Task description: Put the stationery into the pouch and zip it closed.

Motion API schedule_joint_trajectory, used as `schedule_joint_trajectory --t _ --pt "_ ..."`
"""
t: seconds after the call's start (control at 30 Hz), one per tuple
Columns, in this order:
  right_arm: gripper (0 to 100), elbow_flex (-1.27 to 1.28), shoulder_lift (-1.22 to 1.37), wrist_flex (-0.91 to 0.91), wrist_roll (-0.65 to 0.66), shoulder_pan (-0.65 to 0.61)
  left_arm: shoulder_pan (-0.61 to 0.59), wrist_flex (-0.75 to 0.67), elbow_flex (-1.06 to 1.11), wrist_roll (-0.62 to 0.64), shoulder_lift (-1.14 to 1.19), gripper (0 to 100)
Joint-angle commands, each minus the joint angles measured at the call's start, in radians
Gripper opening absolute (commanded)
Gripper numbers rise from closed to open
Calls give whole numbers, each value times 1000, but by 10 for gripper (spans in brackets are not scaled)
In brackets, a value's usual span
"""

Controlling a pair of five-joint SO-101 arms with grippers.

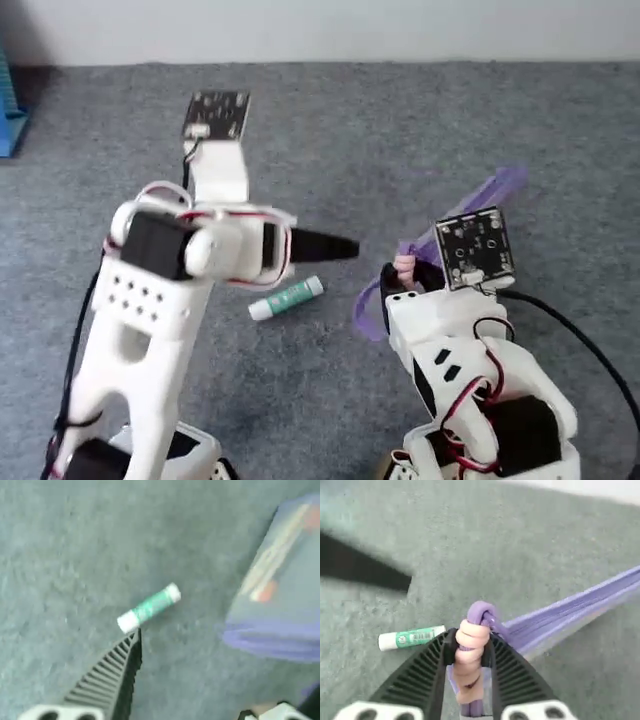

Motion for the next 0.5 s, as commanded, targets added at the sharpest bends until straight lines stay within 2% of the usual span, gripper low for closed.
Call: schedule_joint_trajectory --t 0.0,0.47 --pt "8 -74 -2 -31 14 2 -6 15 91 -6 -123 504" --pt "8 -46 -2 -85 26 8 -23 -3 429 37 -249 504"
